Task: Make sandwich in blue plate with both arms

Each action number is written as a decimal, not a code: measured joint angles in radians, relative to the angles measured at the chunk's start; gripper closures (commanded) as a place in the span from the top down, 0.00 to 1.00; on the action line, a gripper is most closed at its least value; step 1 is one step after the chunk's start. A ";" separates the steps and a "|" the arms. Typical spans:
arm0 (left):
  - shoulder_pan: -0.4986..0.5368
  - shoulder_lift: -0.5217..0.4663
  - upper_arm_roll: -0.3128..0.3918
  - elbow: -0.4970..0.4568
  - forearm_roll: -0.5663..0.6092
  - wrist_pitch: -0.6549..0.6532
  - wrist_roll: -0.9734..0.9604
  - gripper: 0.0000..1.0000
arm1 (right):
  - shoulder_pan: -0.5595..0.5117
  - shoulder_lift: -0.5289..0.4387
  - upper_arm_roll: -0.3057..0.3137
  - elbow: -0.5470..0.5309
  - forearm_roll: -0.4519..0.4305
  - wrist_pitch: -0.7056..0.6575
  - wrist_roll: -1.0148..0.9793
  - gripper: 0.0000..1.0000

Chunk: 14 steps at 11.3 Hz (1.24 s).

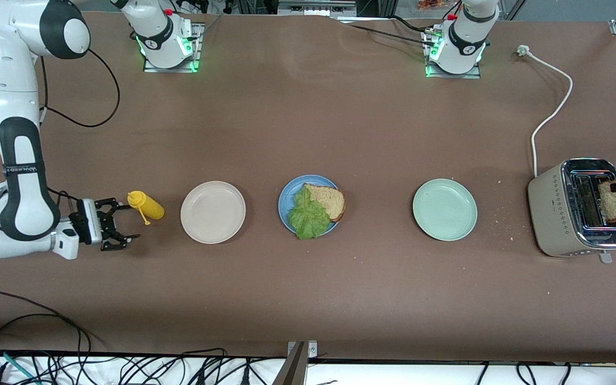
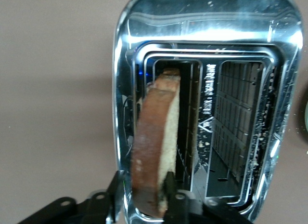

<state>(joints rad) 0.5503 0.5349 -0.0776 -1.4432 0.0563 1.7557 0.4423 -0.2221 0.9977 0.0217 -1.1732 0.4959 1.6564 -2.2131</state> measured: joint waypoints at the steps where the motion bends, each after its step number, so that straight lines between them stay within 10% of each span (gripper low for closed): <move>1: 0.000 0.000 -0.003 0.005 0.000 -0.004 0.000 0.00 | 0.000 -0.013 0.000 0.019 -0.010 0.000 0.010 1.00; 7: -0.002 -0.005 -0.023 0.044 0.000 -0.043 0.000 0.00 | 0.010 -0.181 -0.055 0.035 -0.096 -0.060 0.323 1.00; 14: -0.220 -0.153 -0.045 0.188 0.000 -0.373 -0.069 0.00 | 0.147 -0.480 -0.084 -0.171 -0.223 -0.054 1.178 1.00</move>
<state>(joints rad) 0.3307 0.3818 -0.1223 -1.2549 0.0564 1.3825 0.3738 -0.0753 0.5173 -0.0621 -1.3437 0.2725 1.6024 -1.0347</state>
